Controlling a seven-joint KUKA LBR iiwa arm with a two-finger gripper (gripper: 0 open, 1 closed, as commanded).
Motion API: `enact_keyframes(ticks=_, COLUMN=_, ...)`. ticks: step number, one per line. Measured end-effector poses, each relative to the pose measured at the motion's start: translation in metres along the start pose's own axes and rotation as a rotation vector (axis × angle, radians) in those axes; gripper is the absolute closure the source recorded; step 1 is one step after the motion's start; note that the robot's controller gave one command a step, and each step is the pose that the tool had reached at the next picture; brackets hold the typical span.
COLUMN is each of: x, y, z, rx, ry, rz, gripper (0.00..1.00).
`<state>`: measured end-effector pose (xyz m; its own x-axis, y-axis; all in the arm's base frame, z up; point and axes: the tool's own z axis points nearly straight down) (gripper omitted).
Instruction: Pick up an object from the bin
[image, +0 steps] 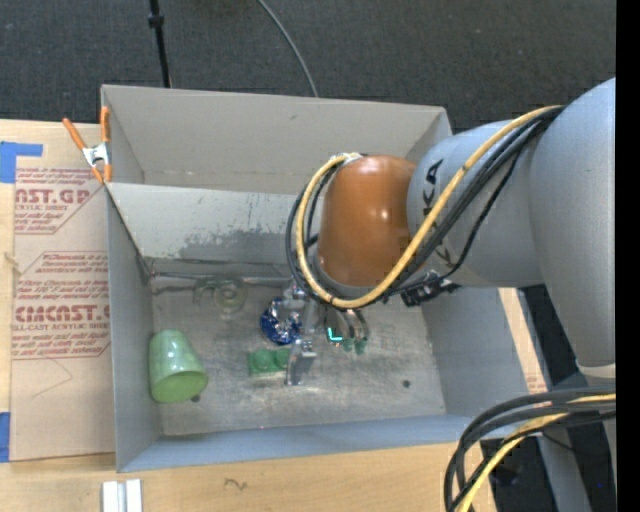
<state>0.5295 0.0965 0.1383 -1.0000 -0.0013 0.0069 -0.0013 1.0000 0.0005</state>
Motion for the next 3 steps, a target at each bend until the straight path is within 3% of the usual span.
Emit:
enact_keyframes(ticks=1, x=-0.019, y=-0.009, z=0.051, rx=-0.002, ry=-0.017, rz=-0.116, gripper=0.0)
enact_keyframes(ticks=2, x=-0.02, y=-0.008, z=0.051, rx=-0.005, ry=-0.019, rz=-0.116, gripper=1.0)
enact_keyframes(ticks=3, x=-0.008, y=0.074, z=-0.119, rx=0.0, ry=-0.017, rz=-0.405, gripper=1.0)
